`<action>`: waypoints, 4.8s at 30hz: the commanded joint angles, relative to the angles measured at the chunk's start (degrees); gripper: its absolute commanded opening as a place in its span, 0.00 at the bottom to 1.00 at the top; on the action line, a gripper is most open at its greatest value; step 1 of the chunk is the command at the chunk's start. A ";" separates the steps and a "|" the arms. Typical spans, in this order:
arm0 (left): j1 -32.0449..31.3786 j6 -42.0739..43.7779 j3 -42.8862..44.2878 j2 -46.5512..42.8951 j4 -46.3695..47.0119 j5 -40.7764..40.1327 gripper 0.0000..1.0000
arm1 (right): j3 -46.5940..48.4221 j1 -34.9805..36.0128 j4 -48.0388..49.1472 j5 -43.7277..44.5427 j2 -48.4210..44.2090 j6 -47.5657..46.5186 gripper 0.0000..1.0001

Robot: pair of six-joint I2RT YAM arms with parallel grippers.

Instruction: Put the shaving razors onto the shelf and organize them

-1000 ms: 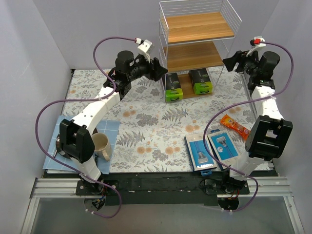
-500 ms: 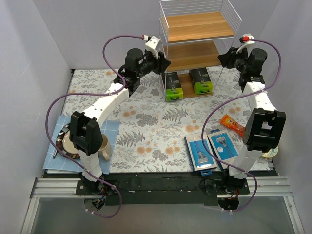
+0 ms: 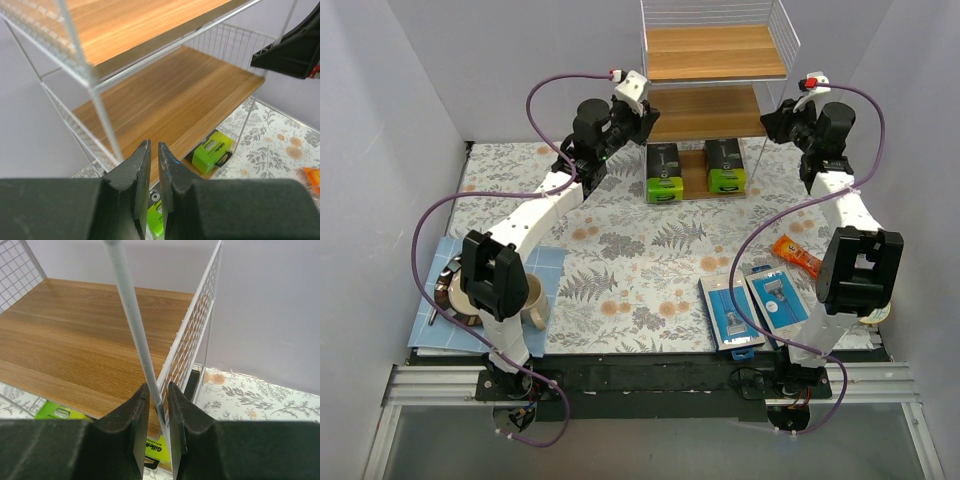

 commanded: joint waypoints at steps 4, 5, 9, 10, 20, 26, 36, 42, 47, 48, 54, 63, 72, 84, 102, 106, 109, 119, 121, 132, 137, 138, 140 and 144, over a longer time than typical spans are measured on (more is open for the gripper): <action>-0.30 4.04 -2.47 -6.85 4.31 -5.10 0.30 | -0.01 6.93 0.99 -4.96 -2.79 -0.36 0.27; -0.39 4.57 -2.56 -6.77 4.49 -6.77 0.38 | -0.01 7.02 0.90 -4.79 -2.62 -0.36 0.27; -0.39 7.99 -3.00 -7.64 4.23 -13.02 0.62 | 0.34 7.02 0.38 -3.56 -2.35 -1.06 0.28; -0.30 8.79 -3.35 -8.08 3.53 -13.29 0.65 | 0.34 6.93 0.38 -3.47 -2.44 -1.23 0.28; 7.95 4.05 -6.78 -13.18 -3.24 -4.34 0.66 | -0.80 6.67 0.73 -2.85 -3.06 -1.50 0.29; 12.53 0.27 -3.62 -8.36 -0.08 5.15 0.63 | -0.36 6.58 0.11 -2.41 -2.62 -1.76 0.29; 12.97 -3.33 0.34 -2.64 2.73 21.33 0.61 | -0.62 6.58 -0.42 -1.18 -3.05 -2.55 0.29; 12.97 -5.97 3.23 0.70 5.63 22.04 0.56 | -2.20 6.49 -0.42 -0.74 -3.67 -2.73 0.29; 12.88 -8.61 6.83 4.04 8.01 21.78 0.42 | -3.00 6.49 -0.50 -0.66 -3.58 -3.17 0.29; 12.88 -8.61 8.41 5.17 8.01 22.04 0.41 | -2.91 6.40 -0.50 -0.57 -3.41 -3.17 0.29; 12.71 -8.17 9.22 5.19 8.79 21.87 0.12 | -2.56 6.40 -0.59 0.05 -2.88 -3.87 0.29; 12.71 -7.03 1.14 -4.30 8.19 19.93 0.00 | -0.80 6.58 -0.68 -1.01 -2.27 -3.87 0.19; 12.71 -3.26 -7.92 -15.01 4.41 16.51 0.00 | 0.34 8.51 -0.85 -2.50 -2.62 -2.91 0.18; 13.41 2.82 -9.94 -21.35 -2.79 12.55 0.71 | -2.02 9.84 -5.50 2.50 -6.48 -2.47 0.50; 5.42 -11.94 -48.85 -45.53 -18.46 27.40 0.85 | -20.31 4.29 -61.19 -7.59 -27.06 -27.52 0.83; 0.15 -18.52 -54.49 -40.98 -10.38 26.88 0.86 | -24.69 8.33 -64.31 -6.30 -25.91 -22.35 0.82; -2.22 -21.87 -54.07 -36.14 -9.05 24.42 0.85 | -27.16 9.56 -66.67 -0.86 -24.77 -21.18 0.82; -7.60 -25.76 -47.22 -20.84 -6.22 15.54 0.86 | -27.08 16.15 -66.51 6.02 -15.36 -21.01 0.82; -7.51 -22.24 -45.99 -19.43 -7.89 14.40 0.87 | -27.69 17.47 -66.07 7.25 -14.66 -21.01 0.82; -7.33 -20.03 -45.45 -20.12 -9.75 14.04 0.89 | -23.92 24.06 -58.26 4.00 -4.93 -15.40 0.75; -7.42 -28.45 -50.28 -22.58 -6.06 15.01 0.91 | -13.21 27.67 -55.08 5.23 4.13 -11.61 0.77; -7.33 -29.26 -50.90 -22.76 -5.53 15.10 0.91 | -8.67 27.85 -54.91 4.80 7.72 -10.82 0.77; -7.33 -31.54 -51.87 -23.11 -4.65 15.01 0.91 | -4.25 28.55 -54.91 5.32 10.82 -10.20 0.77; -7.33 -36.62 -53.19 -21.54 -2.63 17.73 0.89 | 1.48 28.29 -55.79 7.69 12.25 -10.82 0.79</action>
